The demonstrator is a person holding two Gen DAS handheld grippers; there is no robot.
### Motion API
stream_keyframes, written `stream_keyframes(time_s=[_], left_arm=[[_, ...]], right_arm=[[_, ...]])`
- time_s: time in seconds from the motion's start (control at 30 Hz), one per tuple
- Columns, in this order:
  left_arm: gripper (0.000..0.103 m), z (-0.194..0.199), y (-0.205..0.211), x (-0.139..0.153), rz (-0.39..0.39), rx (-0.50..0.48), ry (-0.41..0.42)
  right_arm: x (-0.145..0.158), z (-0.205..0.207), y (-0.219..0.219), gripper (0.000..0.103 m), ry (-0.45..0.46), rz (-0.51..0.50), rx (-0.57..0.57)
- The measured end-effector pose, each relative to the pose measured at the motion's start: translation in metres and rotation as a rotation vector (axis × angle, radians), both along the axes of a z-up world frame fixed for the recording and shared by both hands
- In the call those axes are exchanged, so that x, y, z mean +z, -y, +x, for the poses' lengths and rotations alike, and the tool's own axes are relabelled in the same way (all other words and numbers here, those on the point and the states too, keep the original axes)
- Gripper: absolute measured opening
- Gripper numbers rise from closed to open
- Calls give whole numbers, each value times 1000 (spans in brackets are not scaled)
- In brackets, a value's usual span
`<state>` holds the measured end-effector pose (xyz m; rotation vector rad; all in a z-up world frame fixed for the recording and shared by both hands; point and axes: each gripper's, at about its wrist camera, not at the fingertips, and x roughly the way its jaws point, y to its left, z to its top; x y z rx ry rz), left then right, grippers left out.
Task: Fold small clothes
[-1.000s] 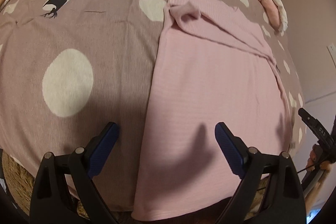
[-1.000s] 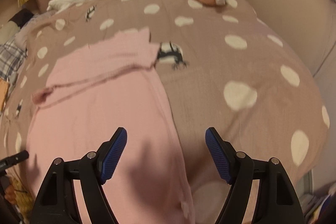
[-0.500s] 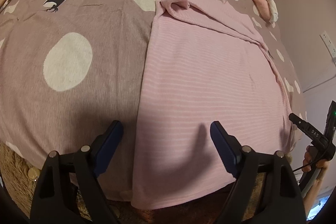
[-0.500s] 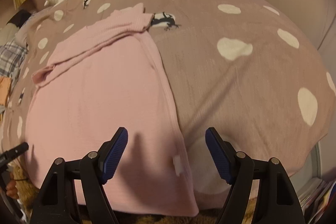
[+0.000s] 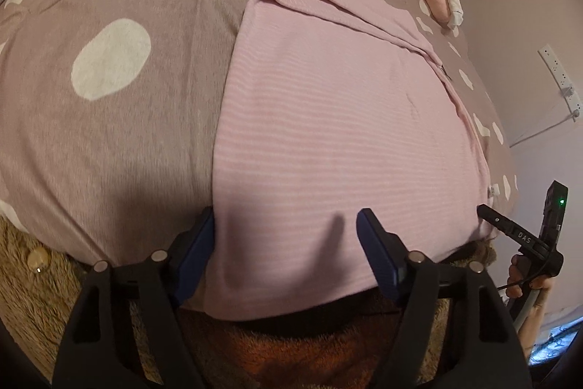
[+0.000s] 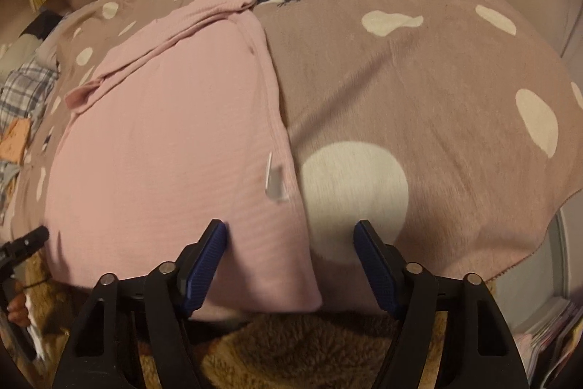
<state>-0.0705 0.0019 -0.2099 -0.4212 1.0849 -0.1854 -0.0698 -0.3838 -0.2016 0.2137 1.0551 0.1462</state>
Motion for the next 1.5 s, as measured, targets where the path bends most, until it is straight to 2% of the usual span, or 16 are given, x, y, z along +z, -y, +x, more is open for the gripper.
stream_keyframes(time_s=[0.07, 0.13, 0.17, 0.2, 0.23, 0.27, 0.33, 0.4, 0.5, 0.63, 0.87, 1.03, 1.2, 1.27, 1.37, 1.5], left_arm=[[66, -1, -1, -1, -3, 4, -3], [57, -2, -1, -1, 3, 6, -10], [45, -3, -2, -1, 9, 7, -15], [28, -4, -2, -1, 24, 13, -20], [20, -5, -3, -1, 40, 27, -28], [9, -5, -6, -2, 34, 43, -39], [6, -5, -12, 0, -42, 58, -51], [6, -6, -16, 11, -107, 47, -20], [5, -7, -15, 32, -147, 28, 47], [5, 2, -13, 56, -160, 23, 116], [5, 36, -19, 68, -152, 61, 172], [6, 75, -31, 53, -161, 121, 117], [8, 107, -33, 43, -117, 158, 67], [4, 114, -33, 41, -77, 175, 58], [6, 120, -35, 38, -44, 177, 48], [10, 124, -40, 38, -24, 179, 45]], right_arm=[[0, -1, -1, 68, -12, -7, 20], [0, -2, -5, 58, -23, -24, 47], [2, -2, -7, 53, -28, -27, 73], [2, -1, -9, 43, -31, -22, 90], [2, -1, -11, 31, -36, -14, 113], [3, 0, -15, 26, -40, -6, 143], [6, 1, -22, 12, -33, -16, 175], [13, 5, -23, 10, -24, 36, 197], [26, 11, -18, 9, -1, 140, 202], [53, 22, -15, 9, 84, 257, 206], [73, 55, -14, 9, 175, 360, 170], [58, 89, -10, 9, 137, 434, 91], [45, 117, -6, 9, 93, 394, -7], [40, 125, -8, 9, 70, 363, -31], [33, 133, -7, 9, 35, 339, -46], [35, 135, 0, 9, 50, 280, -104]])
